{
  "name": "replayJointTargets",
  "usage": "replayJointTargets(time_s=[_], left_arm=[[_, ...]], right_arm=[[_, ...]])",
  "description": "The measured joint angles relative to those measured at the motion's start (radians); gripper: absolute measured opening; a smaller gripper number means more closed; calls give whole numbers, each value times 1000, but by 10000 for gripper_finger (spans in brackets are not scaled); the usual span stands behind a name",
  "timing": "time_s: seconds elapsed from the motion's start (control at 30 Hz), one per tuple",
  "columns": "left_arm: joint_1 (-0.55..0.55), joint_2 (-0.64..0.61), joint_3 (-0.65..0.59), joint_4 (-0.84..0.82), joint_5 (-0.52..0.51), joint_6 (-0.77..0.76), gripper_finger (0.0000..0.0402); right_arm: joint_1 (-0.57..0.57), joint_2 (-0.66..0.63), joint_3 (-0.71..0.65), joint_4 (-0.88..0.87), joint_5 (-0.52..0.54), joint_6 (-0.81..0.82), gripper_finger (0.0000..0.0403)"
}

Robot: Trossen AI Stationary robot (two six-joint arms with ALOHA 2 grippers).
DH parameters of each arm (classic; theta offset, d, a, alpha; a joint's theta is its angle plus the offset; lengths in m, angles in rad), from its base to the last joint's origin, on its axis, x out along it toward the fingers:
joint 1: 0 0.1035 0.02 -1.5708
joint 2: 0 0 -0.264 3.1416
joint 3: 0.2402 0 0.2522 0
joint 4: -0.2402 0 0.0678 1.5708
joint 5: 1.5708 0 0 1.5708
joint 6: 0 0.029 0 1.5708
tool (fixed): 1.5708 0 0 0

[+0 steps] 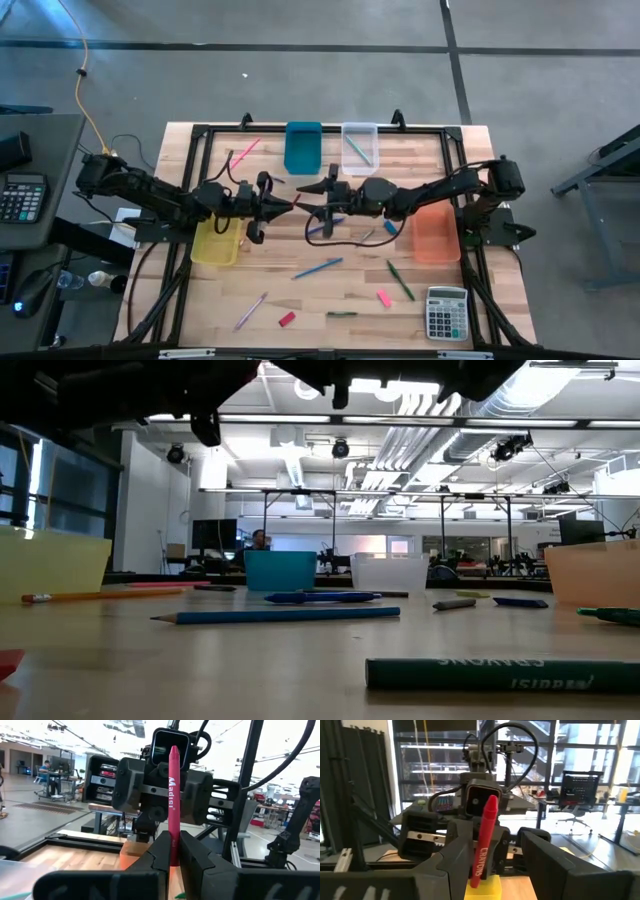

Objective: Sort crayons/erasers/pens/pencils in bins
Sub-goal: Put the red crayon into the orange bin

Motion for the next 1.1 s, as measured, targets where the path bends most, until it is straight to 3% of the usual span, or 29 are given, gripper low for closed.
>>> replayJointTargets(time_s=[0.57, 1.1], left_arm=[[0, 1, 8, -1, -2, -1, 12], [0, 109, 72, 0, 6, 2, 12]], right_arm=[[0, 0, 0, 29, -34, -16, 90], [0, -1, 0, 41, -36, -11, 15]])
